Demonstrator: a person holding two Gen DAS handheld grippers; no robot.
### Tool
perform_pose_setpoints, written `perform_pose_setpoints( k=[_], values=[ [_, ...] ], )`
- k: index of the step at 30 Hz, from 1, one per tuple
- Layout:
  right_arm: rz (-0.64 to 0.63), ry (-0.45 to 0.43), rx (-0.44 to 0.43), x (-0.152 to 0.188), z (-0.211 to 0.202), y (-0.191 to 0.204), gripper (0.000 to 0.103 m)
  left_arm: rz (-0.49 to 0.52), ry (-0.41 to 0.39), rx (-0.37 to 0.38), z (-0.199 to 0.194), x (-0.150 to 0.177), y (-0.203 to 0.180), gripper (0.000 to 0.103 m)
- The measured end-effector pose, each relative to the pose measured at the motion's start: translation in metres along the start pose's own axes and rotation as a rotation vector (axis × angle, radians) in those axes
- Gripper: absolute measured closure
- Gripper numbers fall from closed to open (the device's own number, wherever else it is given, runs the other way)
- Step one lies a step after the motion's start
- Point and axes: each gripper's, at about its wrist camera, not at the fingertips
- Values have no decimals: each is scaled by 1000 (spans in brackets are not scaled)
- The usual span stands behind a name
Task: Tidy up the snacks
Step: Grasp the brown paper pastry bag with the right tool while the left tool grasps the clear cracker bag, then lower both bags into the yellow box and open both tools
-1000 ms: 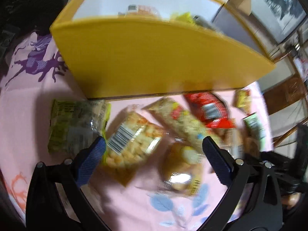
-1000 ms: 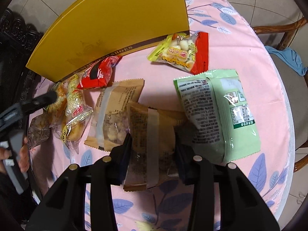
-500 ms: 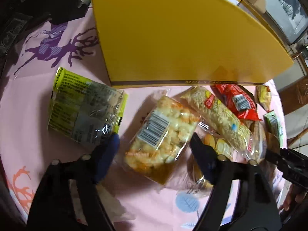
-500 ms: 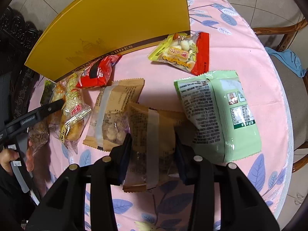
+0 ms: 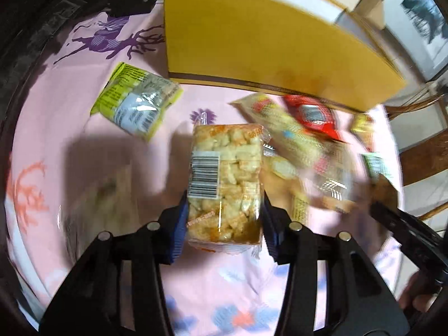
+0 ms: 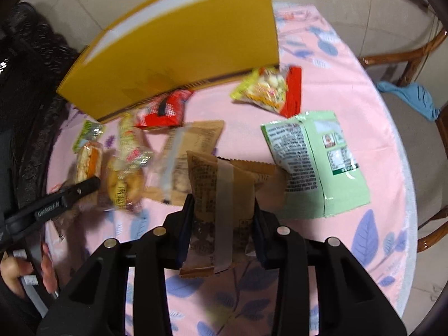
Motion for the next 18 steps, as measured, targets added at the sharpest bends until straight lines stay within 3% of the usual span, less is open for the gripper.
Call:
perform_pose_setpoints(
  k=[6, 18],
  values=[
    [-47, -95, -51, -5, -41, 28, 65, 74, -83, -2, -57, 21, -33, 56],
    [-96, -222, -55, -62, -93, 45, 65, 106, -186, 13, -93, -38, -68, 56]
  ],
)
Point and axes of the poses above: each gripper's, at about its wrist camera, not at the fingertips, and z roughly the way its jaws point, y to its left, x to its underside, and after that the axes turned 11 degrees about -z, right-handed
